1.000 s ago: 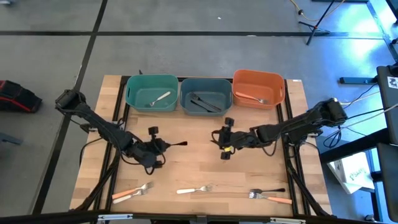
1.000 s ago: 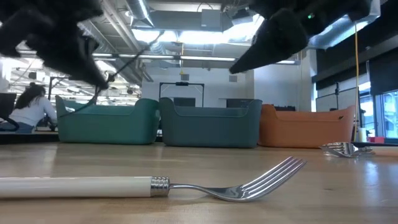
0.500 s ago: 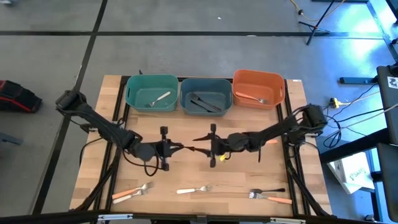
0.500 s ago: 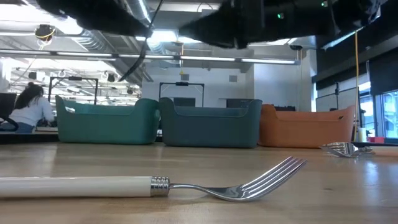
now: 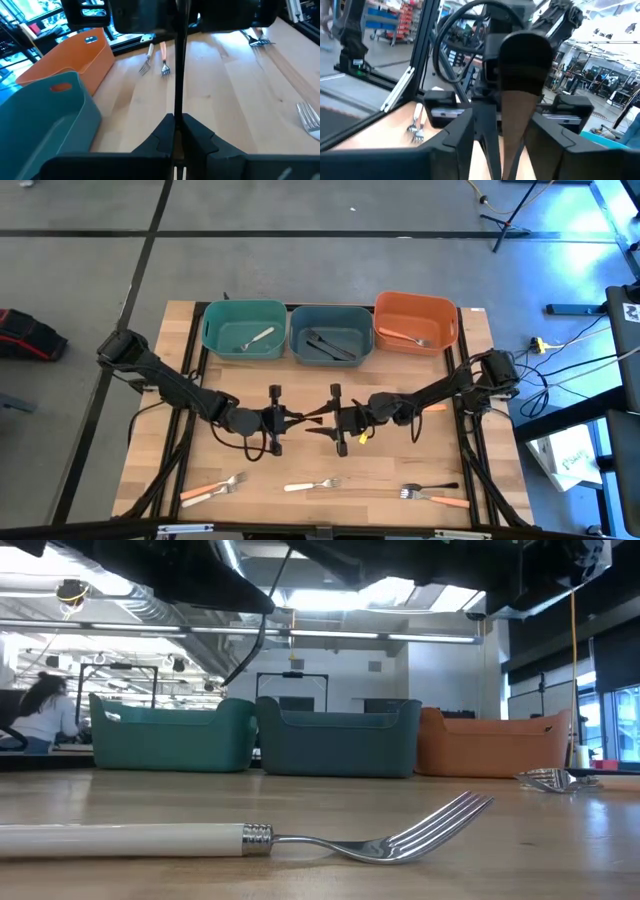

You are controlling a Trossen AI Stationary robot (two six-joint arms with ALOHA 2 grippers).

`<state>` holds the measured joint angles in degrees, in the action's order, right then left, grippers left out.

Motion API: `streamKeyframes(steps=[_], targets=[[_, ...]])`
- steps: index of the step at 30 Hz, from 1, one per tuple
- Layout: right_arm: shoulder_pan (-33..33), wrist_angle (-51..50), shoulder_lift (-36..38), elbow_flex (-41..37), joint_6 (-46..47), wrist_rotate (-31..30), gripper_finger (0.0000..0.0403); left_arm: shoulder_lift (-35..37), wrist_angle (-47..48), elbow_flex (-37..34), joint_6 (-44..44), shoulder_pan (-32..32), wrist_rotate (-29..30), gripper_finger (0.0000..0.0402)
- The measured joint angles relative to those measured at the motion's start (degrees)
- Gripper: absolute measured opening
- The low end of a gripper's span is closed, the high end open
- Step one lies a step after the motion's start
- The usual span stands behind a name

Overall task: Sort silverware by color (type)
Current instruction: Put the left black fork into the blue bin

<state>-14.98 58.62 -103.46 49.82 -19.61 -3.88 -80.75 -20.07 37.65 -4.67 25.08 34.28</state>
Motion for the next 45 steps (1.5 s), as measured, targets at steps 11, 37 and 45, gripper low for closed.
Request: streamKeyframes(steps=[11,37,45], targets=[[0.0,-2.9,0.0,0.3,-2.1,-0.7,0.0022,0.0,0.2,0.0,0.9,0.2,-2.5,0.0016],[9.7,-23.4,14.1,0.3,-19.2,-37.6,0.0007,11.3,31.2,0.0,21.0,2.0,0.8,0.0133],[23.8,-36.3,13.9,0.3,-2.5,-24.2,0.0004,11.3,31.2,0.0,21.0,2.0,1.0,0.0133]])
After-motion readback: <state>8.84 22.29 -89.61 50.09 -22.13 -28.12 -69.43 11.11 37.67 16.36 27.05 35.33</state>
